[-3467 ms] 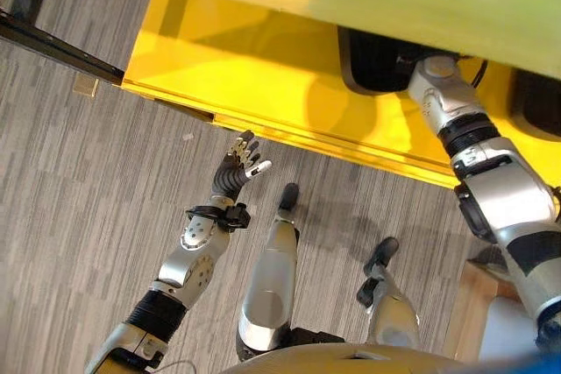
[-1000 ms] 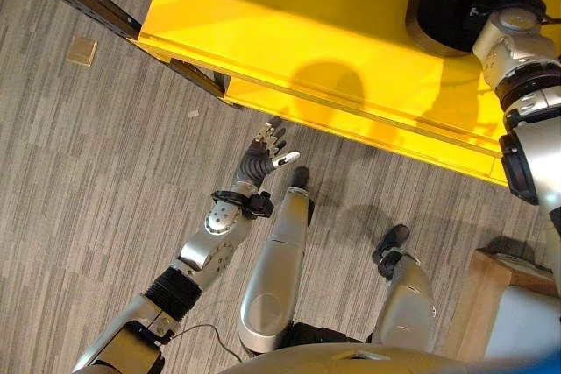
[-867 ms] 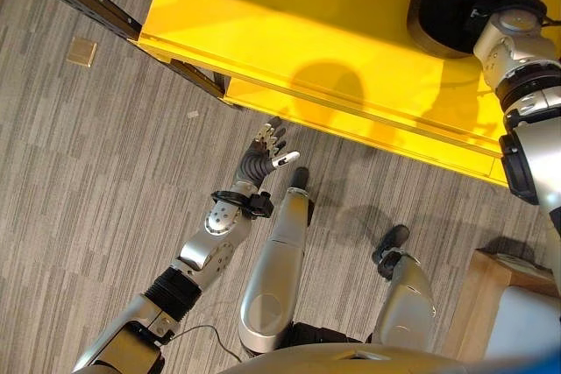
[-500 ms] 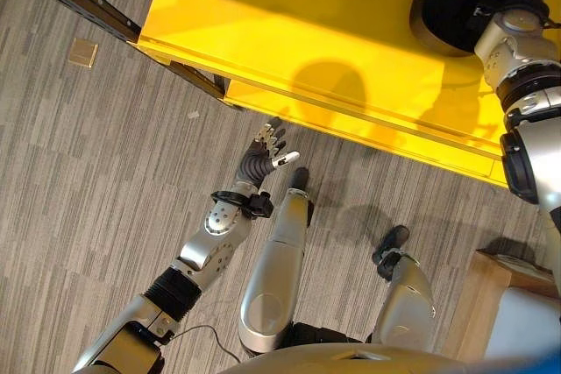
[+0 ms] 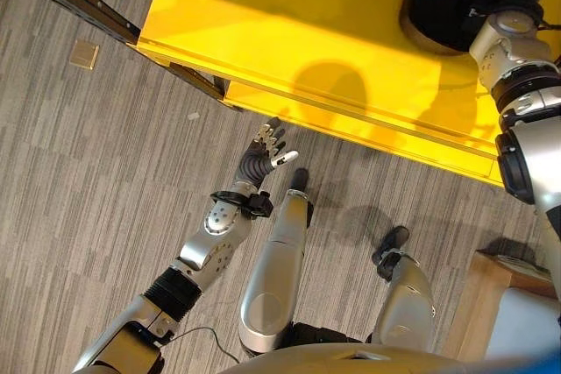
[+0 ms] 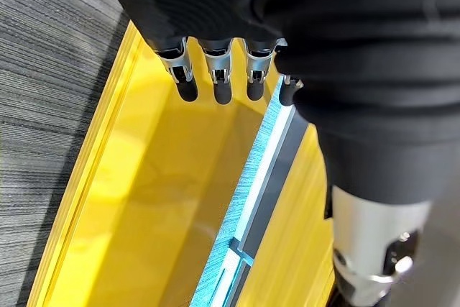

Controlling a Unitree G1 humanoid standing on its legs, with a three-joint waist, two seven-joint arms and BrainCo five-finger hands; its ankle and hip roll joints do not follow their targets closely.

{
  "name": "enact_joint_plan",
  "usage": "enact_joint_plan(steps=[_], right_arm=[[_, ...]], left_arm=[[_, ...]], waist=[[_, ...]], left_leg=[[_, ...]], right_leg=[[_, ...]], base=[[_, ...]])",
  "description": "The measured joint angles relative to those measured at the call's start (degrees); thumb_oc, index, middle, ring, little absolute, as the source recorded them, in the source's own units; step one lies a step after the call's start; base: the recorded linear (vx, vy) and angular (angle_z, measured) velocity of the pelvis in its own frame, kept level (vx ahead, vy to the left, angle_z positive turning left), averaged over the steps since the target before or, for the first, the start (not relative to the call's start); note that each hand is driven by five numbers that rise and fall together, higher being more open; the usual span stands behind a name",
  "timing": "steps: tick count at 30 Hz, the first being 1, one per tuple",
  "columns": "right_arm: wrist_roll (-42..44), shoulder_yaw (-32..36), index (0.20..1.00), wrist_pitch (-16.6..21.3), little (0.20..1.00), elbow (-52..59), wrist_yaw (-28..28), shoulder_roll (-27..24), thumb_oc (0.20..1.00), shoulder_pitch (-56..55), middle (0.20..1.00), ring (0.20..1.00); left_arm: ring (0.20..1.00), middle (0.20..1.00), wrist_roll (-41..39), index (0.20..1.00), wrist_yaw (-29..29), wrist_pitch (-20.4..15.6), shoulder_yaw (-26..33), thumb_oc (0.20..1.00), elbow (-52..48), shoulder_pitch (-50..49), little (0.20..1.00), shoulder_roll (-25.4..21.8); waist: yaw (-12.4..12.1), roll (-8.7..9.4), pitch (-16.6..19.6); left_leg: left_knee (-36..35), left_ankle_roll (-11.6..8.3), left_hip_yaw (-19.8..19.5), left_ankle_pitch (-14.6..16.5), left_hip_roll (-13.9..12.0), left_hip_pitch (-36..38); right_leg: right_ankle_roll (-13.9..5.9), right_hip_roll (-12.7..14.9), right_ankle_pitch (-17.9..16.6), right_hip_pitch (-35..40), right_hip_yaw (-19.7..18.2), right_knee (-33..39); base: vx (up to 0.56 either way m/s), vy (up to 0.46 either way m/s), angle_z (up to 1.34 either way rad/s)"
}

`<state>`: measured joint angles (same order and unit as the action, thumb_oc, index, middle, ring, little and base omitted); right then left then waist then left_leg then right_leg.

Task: Move parts from the plastic box to the shelf.

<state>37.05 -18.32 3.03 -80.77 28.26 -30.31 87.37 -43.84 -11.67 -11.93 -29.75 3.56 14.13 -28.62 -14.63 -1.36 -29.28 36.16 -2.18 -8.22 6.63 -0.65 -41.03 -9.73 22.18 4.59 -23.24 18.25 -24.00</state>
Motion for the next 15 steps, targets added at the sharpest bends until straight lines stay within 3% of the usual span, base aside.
enact_joint_plan(steps=[15], right_arm=[[0.0,1.1,1.000,-0.6,1.000,0.0,0.3,1.6,1.000,-0.2,1.000,1.000]], left_arm=[[1.000,1.000,0.0,1.000,-0.1,0.0,0.0,1.000,0.0,0.1,1.000,-0.8]], waist=[[0.4,-0.01,0.0]], left_leg=[[-0.4,0.00,0.2,0.0,-0.2,1.6]], right_leg=[[0.00,0.0,0.0,1.6,0.0,0.4]], base=[[0.00,0.000,0.00]])
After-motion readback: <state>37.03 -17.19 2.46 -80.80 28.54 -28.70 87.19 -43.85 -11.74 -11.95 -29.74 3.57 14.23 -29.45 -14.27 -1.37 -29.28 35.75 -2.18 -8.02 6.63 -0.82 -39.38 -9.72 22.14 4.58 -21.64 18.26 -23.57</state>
